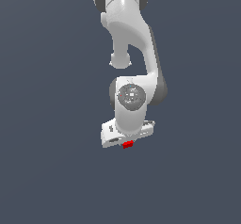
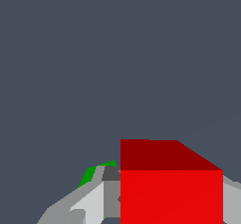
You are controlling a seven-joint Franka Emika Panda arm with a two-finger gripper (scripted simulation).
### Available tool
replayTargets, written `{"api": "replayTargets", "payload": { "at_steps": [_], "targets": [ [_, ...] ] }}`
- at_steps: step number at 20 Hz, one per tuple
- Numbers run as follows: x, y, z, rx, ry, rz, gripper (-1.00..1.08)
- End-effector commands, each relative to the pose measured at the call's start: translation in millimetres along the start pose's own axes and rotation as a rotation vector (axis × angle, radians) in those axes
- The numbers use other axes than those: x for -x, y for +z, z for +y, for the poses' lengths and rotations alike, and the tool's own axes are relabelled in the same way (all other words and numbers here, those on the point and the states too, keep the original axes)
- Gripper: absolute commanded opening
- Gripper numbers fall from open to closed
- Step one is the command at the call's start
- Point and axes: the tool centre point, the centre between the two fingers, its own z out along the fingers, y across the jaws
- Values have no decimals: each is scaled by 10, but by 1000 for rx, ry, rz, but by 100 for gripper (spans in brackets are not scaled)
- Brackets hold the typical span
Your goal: Stack the red cube on top of the green cube.
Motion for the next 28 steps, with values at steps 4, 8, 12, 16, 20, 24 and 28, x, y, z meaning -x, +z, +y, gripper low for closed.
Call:
{"api": "replayTargets", "payload": {
  "at_steps": [4, 8, 12, 16, 20, 24, 28],
  "targets": [
    [205, 142, -141, 0, 0, 1, -100],
    [349, 248, -239, 0, 0, 0, -100],
    [462, 333, -319, 0, 0, 0, -100],
    [537, 391, -373, 0, 0, 0, -100],
    [570, 417, -397, 0, 0, 0, -100],
    [572, 418, -398, 0, 0, 0, 100],
    [572, 418, -398, 0, 0, 0, 100]
  ]
}}
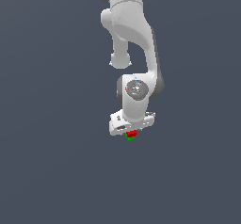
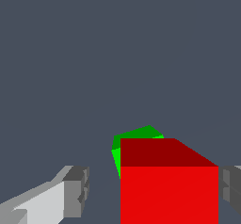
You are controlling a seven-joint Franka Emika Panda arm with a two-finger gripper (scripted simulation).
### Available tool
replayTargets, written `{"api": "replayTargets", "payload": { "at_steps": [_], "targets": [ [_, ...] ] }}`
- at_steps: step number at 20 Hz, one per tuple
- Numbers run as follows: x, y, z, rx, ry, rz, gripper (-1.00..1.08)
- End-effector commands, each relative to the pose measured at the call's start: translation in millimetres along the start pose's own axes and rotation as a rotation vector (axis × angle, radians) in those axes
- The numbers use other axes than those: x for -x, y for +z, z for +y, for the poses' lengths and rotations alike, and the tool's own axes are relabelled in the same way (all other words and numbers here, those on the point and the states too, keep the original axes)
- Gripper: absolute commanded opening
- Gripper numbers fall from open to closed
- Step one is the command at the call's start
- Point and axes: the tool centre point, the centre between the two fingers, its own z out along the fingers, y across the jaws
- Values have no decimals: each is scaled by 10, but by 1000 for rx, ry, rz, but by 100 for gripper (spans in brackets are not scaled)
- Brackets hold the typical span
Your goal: Stack the red cube on top of the green cube.
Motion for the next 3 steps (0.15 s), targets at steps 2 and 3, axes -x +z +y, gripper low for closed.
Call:
{"api": "replayTargets", "payload": {
  "at_steps": [2, 3],
  "targets": [
    [0, 0, 0, 0, 0, 0, 100],
    [0, 0, 0, 0, 0, 0, 100]
  ]
}}
